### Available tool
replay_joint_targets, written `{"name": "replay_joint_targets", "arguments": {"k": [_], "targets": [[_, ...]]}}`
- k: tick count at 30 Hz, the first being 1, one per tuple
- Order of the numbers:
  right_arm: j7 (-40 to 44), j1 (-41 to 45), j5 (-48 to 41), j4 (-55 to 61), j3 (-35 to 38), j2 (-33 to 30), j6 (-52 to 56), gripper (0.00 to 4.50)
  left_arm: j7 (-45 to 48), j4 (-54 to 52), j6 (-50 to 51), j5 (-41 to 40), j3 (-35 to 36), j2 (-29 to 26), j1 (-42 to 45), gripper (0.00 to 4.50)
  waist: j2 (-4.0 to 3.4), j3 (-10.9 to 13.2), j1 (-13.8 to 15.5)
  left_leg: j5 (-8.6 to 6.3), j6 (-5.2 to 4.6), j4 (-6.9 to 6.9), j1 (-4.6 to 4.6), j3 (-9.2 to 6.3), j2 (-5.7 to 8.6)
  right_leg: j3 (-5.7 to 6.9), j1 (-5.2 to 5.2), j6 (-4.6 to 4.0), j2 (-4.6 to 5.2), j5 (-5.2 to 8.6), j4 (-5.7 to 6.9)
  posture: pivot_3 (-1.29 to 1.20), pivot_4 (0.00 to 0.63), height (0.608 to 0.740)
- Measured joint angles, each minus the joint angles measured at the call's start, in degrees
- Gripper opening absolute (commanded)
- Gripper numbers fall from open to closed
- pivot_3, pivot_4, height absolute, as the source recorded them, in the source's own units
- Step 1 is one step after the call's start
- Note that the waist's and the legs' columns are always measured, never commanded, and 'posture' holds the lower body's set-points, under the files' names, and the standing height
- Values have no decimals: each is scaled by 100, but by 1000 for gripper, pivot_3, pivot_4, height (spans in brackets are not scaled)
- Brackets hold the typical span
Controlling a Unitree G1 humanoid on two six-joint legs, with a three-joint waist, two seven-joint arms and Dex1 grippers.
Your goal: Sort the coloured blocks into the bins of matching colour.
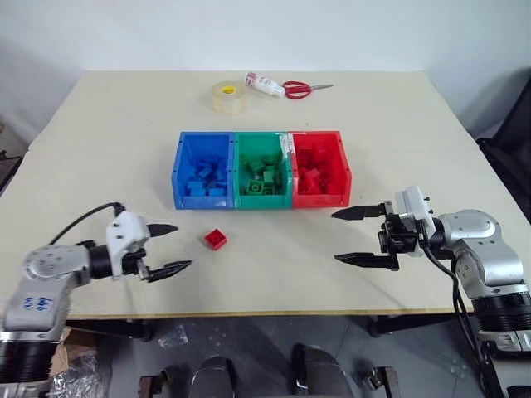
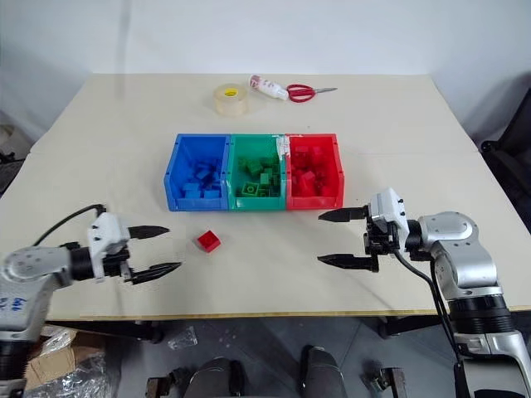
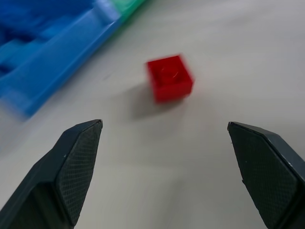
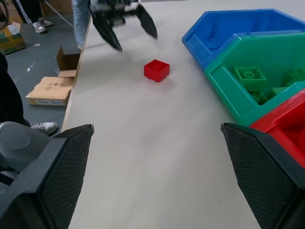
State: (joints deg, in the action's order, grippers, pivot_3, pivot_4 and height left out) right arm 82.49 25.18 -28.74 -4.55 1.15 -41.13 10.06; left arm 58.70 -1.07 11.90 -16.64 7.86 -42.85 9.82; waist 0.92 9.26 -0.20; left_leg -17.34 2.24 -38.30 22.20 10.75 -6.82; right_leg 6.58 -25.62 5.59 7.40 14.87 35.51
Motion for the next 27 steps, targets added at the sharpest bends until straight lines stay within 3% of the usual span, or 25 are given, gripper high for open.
{"name": "replay_joint_targets", "arguments": {"k": [7, 10, 18, 22, 27], "targets": [[-236, -113, 9, 222, 4, 54, 7, 4500, -511, 984, -562, 580, -749, 807, 848, 4488, 2, -1, 1, 0, 0, -6, 1, -2, 0, 0, 1, 1, 0, -1, 2, 0, 150, 740], [-346, -174, 9, 252, 6, 54, 25, 4500, -522, 1399, -918, 693, -885, 907, 1088, 3919, 2, -1, 7, 0, 0, -7, 0, -2, 1, 0, 2, 1, 1, -1, 2, 0, 150, 740], [-606, -363, 10, 492, 62, 52, 71, 4500, -392, 1489, -934, 673, -933, 916, 1166, 1482, 2, -1, 8, 0, 0, -12, 1, -3, 0, 0, 3, 1, 2, -1, 4, 0, 150, 740], [-732, -385, 10, 562, 144, 52, 106, 4500, -539, 1439, -696, 685, -949, 1043, 1459, 1495, 3, -1, 33, -1, -2, -21, 8, -8, 1, 1, 4, 3, 2, -2, 4, 0, 150, 740], [-885, -391, 10, 655, 161, 53, 106, 4500, -882, 1302, -495, 674, -1041, 1711, 2485, 1495, 3, -1, 120, -11, -13, -55, 18, -12, 1, 1, 10, 11, 1, -6, 2, 0, 150, 740]]}}
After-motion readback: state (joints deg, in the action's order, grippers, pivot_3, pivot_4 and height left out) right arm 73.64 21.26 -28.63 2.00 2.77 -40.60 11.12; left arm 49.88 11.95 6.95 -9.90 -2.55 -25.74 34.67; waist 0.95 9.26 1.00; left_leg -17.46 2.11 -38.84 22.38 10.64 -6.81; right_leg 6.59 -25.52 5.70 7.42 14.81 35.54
